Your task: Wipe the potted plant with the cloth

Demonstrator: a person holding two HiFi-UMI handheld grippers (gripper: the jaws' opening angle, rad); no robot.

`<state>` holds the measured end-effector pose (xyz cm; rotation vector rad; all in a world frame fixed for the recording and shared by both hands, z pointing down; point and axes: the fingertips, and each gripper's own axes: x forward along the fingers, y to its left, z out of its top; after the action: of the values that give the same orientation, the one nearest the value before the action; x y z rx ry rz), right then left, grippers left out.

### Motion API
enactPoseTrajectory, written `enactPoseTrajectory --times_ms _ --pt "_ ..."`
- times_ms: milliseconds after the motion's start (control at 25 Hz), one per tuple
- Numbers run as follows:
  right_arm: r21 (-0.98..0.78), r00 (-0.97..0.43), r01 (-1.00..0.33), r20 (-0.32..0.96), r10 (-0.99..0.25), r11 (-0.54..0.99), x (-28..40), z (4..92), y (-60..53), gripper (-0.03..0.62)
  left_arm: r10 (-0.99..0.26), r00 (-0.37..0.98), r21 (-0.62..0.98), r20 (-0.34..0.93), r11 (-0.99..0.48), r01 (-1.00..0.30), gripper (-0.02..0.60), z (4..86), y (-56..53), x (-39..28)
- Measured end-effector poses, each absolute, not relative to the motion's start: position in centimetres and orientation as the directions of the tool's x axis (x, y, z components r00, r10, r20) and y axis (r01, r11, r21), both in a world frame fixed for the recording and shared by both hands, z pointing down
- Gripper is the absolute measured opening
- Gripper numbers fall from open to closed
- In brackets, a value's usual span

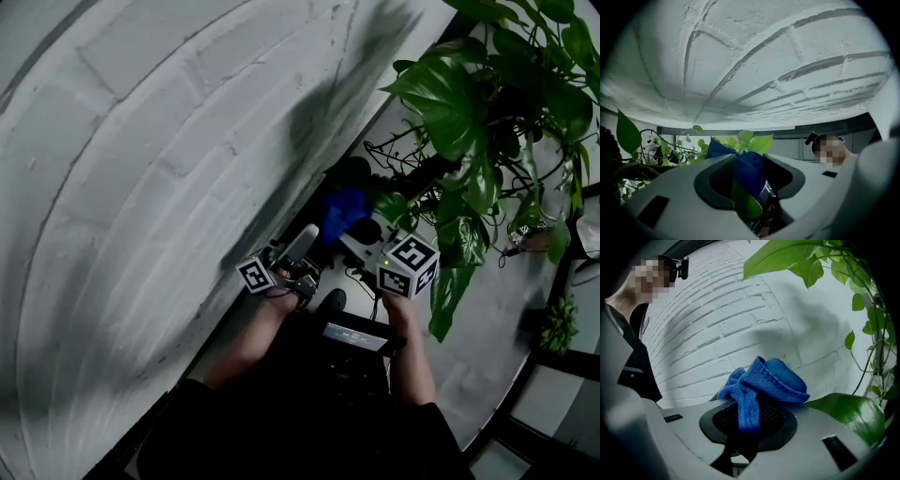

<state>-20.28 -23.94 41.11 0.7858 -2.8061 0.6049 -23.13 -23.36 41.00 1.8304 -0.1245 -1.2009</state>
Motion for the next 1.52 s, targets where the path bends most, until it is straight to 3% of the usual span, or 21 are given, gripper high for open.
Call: enactPoseTrajectory --times_ms 240,480,640,920,1200,1520 --pt "-0.354 -0.848 -0.530 0.217 -0.484 0.771 -19.4 39.8 -22.3 0.107 -0.520 0.526 0.732 -0.673 -0.571 0.372 0.201 41.2 -23.0 -23.0" --pt "-0.292 -0.755 -0.643 0.089 -0.650 0.708 -13.0 33.9 -22.4 0.107 -0.534 0.532 0.747 -0.657 -0.559 0.360 0.202 41.8 -22.8 -23.1" --pt "-0.206 -0.687 -0.723 0.122 -0.716 0.659 -9.9 33.0 -22.5 0.107 -0.535 0.536 0.750 -0.653 -0.553 0.362 0.202 41.7 -22.4 -23.4" --pt "-0.248 -0.778 -0.621 0.305 -0.549 0.743 -15.9 39.4 -20.7 0.107 -0.535 0.531 0.748 -0.657 -0.548 0.375 0.202 41.3 -21.8 -23.5" --pt "-0.242 -0.871 -0.467 0.294 -0.395 0.850 -22.0 41.0 -17.6 0.107 -0.538 0.523 0.744 -0.661 -0.559 0.366 0.204 40.7 -20.8 -24.4" --pt "-0.281 -0.889 -0.435 0.282 -0.360 0.855 -23.7 41.6 -15.6 0.107 -0.544 0.518 0.745 -0.660 -0.560 0.362 0.207 40.6 -19.8 -25.1"
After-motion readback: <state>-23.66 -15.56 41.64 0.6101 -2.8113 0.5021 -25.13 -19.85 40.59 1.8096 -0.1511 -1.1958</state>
